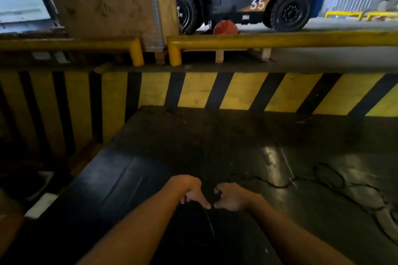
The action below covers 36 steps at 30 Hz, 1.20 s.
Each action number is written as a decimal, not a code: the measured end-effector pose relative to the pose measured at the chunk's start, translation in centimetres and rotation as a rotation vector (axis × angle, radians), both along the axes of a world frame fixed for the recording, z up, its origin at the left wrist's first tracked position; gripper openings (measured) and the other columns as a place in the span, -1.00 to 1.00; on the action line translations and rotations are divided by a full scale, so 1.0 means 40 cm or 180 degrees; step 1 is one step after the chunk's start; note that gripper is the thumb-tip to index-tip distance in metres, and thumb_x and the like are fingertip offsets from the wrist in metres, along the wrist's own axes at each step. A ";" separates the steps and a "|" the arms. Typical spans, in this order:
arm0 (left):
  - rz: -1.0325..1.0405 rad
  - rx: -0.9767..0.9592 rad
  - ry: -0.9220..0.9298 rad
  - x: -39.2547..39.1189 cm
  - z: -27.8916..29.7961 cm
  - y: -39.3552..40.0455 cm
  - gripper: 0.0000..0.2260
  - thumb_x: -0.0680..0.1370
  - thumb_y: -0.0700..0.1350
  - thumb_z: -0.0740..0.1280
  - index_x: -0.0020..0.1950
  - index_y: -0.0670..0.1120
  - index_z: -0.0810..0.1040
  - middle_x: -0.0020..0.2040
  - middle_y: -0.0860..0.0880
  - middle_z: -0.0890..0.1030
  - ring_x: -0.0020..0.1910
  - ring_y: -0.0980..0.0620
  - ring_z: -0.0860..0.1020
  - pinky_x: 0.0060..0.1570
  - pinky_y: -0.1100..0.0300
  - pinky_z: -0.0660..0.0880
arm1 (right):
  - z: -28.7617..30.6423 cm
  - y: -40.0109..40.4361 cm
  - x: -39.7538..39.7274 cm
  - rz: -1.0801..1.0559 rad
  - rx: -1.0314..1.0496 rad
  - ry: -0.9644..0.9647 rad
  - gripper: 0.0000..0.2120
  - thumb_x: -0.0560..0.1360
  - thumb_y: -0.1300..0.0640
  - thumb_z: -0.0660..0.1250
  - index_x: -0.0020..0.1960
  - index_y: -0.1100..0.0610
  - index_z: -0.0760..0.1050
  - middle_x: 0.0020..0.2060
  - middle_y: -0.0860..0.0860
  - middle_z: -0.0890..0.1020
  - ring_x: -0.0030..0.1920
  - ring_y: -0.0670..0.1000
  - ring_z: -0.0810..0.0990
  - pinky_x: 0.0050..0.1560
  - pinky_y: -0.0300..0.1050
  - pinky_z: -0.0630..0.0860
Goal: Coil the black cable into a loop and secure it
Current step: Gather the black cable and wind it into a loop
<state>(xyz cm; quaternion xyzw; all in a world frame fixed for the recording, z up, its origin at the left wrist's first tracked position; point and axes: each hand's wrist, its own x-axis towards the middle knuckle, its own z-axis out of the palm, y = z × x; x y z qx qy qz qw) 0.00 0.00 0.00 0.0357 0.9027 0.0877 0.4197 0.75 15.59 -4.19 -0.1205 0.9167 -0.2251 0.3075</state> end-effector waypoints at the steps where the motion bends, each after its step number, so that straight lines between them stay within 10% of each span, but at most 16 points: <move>1: -0.0082 -0.0098 -0.0121 0.011 -0.034 -0.007 -0.31 0.45 0.20 0.36 0.41 -0.19 0.32 0.34 -0.19 0.45 0.17 -0.13 0.52 -0.08 0.09 0.51 | -0.029 -0.007 0.011 -0.0069 -0.0029 -0.0096 -0.56 0.42 -0.02 0.33 0.24 0.12 0.39 0.13 0.08 0.53 0.10 0.08 0.53 -0.01 -0.09 0.45; 11: 0.0190 -0.0653 -0.0249 0.172 -0.301 -0.094 -0.10 0.32 0.16 0.50 0.51 -0.13 0.16 0.45 -0.18 0.32 0.35 -0.20 0.38 0.26 -0.10 0.43 | -0.161 -0.076 0.093 -0.0868 -0.1019 -0.0547 -0.81 0.57 0.10 0.15 -0.13 0.07 0.50 -0.24 -0.01 0.61 -0.19 -0.08 0.61 0.00 -0.13 0.54; 18: 0.0440 -0.0404 0.0275 0.236 -0.368 -0.117 -0.59 0.50 -0.25 0.33 0.34 -0.14 0.36 0.24 -0.19 0.49 0.14 -0.10 0.54 0.13 0.02 0.53 | -0.012 -0.045 0.061 -0.1914 -0.2792 -0.0699 -0.80 0.59 0.15 0.12 0.06 0.19 0.48 -0.18 0.09 0.57 -0.13 0.04 0.61 0.03 0.01 0.56; 23: 0.1288 0.0665 0.0066 0.175 -0.288 -0.098 -0.82 0.59 -0.17 0.22 0.13 -0.20 0.51 -0.05 -0.20 0.61 -0.10 -0.05 0.63 -0.20 0.11 0.61 | 0.109 0.019 0.016 -0.2176 -0.3306 -0.0210 -0.89 0.57 0.26 0.15 0.07 0.16 0.38 -0.24 0.11 0.55 -0.23 0.04 0.58 -0.16 -0.11 0.58; 27: 0.1968 0.1994 0.0533 0.095 -0.108 -0.088 -0.73 0.63 -0.02 0.15 -0.20 -0.12 0.44 -0.23 -0.09 0.52 -0.28 0.01 0.56 -0.20 0.07 0.54 | 0.172 0.117 -0.011 -0.2461 -0.2881 0.0665 -0.66 0.52 0.36 0.21 0.26 0.15 0.35 -0.19 0.14 0.57 -0.30 -0.01 0.58 -0.35 -0.24 0.57; 33: 0.1845 0.3410 0.0505 0.068 0.216 -0.025 -0.69 0.61 0.01 0.18 -0.29 -0.09 0.37 -0.23 -0.12 0.63 -0.16 -0.08 0.64 -0.20 -0.02 0.61 | 0.203 0.201 0.033 -0.1615 -0.0614 0.1436 -0.74 0.49 0.11 0.30 0.14 0.18 0.54 -0.03 0.05 0.60 -0.03 0.02 0.55 0.04 -0.05 0.50; 36: 0.1461 0.3793 0.0667 0.098 0.345 0.021 -0.65 0.59 0.02 0.22 -0.37 -0.07 0.38 -0.23 -0.10 0.67 -0.14 -0.07 0.66 -0.17 0.01 0.60 | 0.233 0.174 0.080 -0.1514 -0.0504 0.1432 -0.64 0.47 -0.02 0.32 0.17 0.15 0.51 0.07 0.09 0.61 0.03 0.05 0.57 0.07 -0.04 0.51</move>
